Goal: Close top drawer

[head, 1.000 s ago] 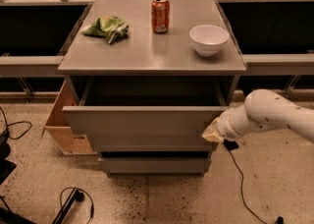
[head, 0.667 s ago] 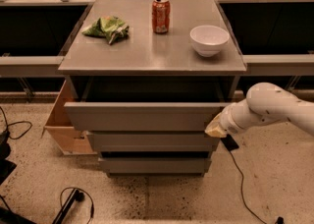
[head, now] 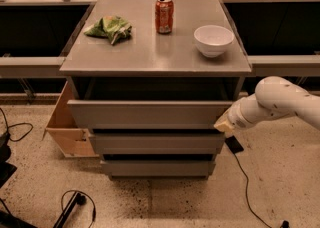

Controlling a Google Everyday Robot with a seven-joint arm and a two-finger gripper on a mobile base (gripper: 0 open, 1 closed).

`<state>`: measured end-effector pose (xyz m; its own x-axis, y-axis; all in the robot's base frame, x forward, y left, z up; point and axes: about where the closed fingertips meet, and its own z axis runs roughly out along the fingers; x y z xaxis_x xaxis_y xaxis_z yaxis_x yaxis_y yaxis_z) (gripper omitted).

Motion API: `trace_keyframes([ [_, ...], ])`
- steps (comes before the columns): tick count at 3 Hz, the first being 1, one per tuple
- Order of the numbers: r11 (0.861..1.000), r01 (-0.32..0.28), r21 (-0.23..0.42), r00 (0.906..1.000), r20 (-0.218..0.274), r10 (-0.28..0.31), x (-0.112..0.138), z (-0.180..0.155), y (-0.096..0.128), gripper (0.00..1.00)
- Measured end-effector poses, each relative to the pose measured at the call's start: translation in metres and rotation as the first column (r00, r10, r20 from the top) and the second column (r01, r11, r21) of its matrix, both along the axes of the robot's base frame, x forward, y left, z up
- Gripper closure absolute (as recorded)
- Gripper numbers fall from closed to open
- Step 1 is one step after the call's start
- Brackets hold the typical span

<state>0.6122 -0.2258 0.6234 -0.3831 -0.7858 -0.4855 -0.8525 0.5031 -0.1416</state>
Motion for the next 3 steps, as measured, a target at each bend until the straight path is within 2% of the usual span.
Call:
trace_keyframes([
  [2,1.0,0.0,0.0,1.0,0.0,0.0,0.0,-0.0001,0.0001,0.11],
  [3,1.0,0.0,0.0,1.0,0.0,0.0,0.0,-0.0001,0.0001,0.0],
])
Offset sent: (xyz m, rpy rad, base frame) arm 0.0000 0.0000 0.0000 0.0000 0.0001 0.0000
